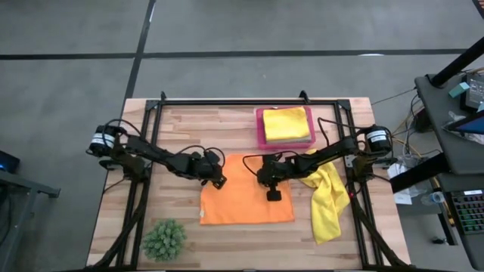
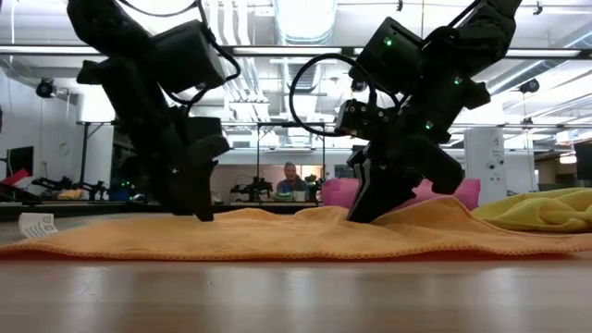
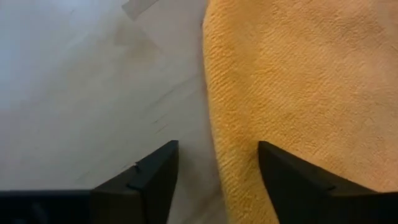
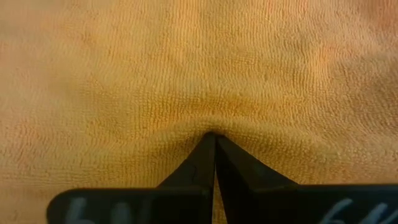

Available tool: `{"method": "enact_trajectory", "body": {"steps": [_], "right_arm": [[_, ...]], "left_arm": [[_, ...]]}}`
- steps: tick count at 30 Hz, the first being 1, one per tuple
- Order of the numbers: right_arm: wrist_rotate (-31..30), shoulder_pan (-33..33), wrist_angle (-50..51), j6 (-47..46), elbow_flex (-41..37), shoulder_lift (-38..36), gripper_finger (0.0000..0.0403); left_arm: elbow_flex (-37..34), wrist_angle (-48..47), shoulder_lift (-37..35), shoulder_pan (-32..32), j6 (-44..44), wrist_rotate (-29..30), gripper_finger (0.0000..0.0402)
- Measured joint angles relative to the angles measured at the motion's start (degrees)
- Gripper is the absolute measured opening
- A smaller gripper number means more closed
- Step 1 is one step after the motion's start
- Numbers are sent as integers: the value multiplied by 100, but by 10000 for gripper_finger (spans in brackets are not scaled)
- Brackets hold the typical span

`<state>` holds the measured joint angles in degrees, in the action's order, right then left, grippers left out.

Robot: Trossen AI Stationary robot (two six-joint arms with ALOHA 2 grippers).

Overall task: Fold microfiber towels
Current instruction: Fold the orange microfiber cloth

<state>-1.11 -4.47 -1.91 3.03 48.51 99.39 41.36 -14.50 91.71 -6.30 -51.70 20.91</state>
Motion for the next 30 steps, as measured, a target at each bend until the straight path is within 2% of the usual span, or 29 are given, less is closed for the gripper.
{"method": "enact_trajectory", "body": {"steps": [3,9,17,22,27,30], "right_arm": [[2,0,-6,-66,0,2,9],[4,1,-33,-101,0,4,9],[-3,0,-59,-107,0,4,9],[2,2,-59,-164,0,4,9],[0,0,-62,-167,0,4,9],[-2,0,-72,-166,-1,4,9]], "left_arm": [[67,75,-17,-12,135,-170,149],[121,268,-154,-16,389,-342,16],[122,1853,-135,-135,539,-800,15],[398,1793,-97,-403,581,-516,15],[617,1798,-97,-665,686,-492,15],[652,1676,41,-725,429,-492,15]]}}
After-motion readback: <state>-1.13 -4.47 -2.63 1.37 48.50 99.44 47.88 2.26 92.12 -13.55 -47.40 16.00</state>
